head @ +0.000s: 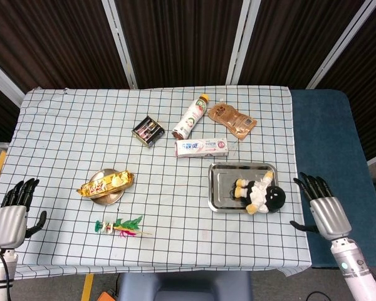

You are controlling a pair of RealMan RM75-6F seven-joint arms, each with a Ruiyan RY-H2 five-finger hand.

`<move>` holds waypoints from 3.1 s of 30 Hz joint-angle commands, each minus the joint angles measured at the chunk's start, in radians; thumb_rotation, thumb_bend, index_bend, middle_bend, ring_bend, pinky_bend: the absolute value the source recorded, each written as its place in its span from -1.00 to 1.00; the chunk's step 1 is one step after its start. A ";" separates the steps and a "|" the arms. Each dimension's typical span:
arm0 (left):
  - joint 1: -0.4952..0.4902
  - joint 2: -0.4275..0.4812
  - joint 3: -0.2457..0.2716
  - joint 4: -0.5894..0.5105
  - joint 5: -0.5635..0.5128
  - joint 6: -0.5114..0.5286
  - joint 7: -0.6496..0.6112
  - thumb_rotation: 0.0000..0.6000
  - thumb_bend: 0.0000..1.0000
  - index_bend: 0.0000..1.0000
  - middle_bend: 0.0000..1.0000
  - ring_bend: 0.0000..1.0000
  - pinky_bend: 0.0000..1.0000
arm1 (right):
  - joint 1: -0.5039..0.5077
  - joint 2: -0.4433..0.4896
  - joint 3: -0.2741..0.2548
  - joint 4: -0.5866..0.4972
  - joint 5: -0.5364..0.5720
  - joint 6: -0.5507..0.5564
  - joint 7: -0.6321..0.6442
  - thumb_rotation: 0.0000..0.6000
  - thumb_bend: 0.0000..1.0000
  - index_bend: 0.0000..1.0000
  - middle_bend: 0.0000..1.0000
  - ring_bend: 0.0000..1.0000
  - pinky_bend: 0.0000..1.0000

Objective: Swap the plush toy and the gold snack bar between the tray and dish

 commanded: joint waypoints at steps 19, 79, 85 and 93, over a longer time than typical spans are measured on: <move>0.010 0.015 -0.012 -0.004 -0.016 0.011 -0.021 1.00 -0.14 -0.92 -0.84 -1.00 -0.72 | 0.318 -0.113 0.097 0.071 0.332 -0.494 -0.086 1.00 -0.84 -1.00 -0.98 -0.99 -1.00; 0.010 0.040 -0.042 0.007 -0.059 0.002 -0.035 1.00 -0.13 -0.83 -0.77 -0.99 -0.72 | 0.866 -0.739 0.257 0.800 0.144 -0.597 0.438 1.00 -0.45 -0.05 -0.37 -0.61 -0.64; 0.009 0.041 -0.047 0.010 -0.071 -0.001 -0.038 1.00 -0.13 -0.83 -0.77 -0.99 -0.72 | 0.893 -0.761 0.187 0.887 0.072 -0.600 0.578 1.00 -0.59 -0.57 -0.85 -1.00 -0.99; 0.007 0.041 -0.046 0.007 -0.072 -0.006 -0.030 1.00 -0.13 -0.83 -0.77 -0.99 -0.72 | 0.852 -0.682 0.112 0.827 -0.002 -0.487 0.587 1.00 -0.64 -1.00 -1.00 -1.00 -1.00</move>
